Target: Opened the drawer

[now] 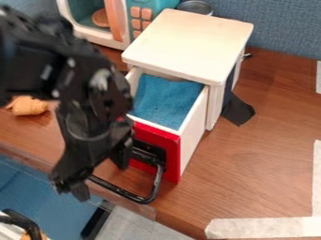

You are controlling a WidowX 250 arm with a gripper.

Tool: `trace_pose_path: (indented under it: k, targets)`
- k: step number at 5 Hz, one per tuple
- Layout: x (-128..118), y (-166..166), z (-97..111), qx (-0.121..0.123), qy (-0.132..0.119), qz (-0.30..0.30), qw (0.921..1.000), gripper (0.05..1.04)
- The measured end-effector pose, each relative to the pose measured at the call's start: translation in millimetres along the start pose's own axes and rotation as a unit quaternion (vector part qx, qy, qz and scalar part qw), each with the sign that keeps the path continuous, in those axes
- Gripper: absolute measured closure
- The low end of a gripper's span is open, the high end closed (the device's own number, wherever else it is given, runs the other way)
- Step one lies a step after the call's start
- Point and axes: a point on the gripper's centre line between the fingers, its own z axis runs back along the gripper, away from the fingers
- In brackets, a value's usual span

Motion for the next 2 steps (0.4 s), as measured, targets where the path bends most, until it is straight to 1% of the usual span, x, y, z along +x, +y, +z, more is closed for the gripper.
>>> trace_pose_path:
  k: [1,2]
  targets:
    - [9,10,24,-0.004,0.010,-0.028,0.9995,0.084]
    - [18,20,50,0.011,0.028,-0.093,0.9952,0.084]
